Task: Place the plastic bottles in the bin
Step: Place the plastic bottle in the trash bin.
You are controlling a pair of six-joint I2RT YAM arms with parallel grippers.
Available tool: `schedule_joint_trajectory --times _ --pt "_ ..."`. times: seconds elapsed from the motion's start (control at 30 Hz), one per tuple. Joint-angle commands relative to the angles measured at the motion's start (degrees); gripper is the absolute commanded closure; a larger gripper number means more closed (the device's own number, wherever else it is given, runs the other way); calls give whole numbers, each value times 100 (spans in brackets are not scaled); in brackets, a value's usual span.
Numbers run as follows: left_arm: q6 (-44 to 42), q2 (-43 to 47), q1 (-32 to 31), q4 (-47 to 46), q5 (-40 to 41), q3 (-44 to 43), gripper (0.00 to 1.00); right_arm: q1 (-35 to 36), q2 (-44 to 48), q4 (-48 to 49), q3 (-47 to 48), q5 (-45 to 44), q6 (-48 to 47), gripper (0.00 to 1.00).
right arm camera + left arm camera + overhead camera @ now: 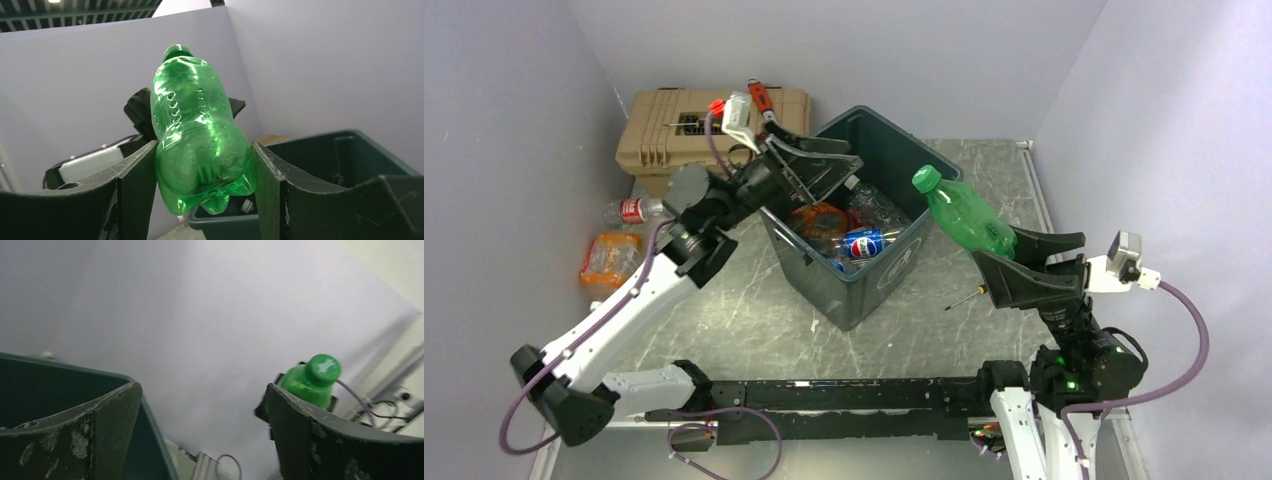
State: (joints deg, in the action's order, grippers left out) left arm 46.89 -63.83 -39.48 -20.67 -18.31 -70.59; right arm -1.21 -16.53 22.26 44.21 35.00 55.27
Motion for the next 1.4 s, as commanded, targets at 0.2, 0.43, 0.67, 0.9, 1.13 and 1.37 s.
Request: schedule_joint_trajectory --times 0.2,0.43,0.67,0.9,1.13,1.37 --pt "-322 -656 -1099 -652 -927 -1090 0 16 -104 807 -283 236 506 77" --pt "-1093 -1039 -1853 -428 -435 -1254 4 21 -209 906 -350 278 701 78" --pt "-1529 -1259 -2284 -340 92 -1496 11 24 -149 851 -460 281 696 78" --pt "-1785 -1238 -2486 -428 746 -1432 18 59 -106 867 -626 321 665 79" --pt "-1877 -1220 -2572 -454 1097 -1484 14 86 -6 776 -747 332 612 79" --pt "-1956 -1076 -2575 -570 1175 -1370 48 86 18 823 -802 354 651 80"
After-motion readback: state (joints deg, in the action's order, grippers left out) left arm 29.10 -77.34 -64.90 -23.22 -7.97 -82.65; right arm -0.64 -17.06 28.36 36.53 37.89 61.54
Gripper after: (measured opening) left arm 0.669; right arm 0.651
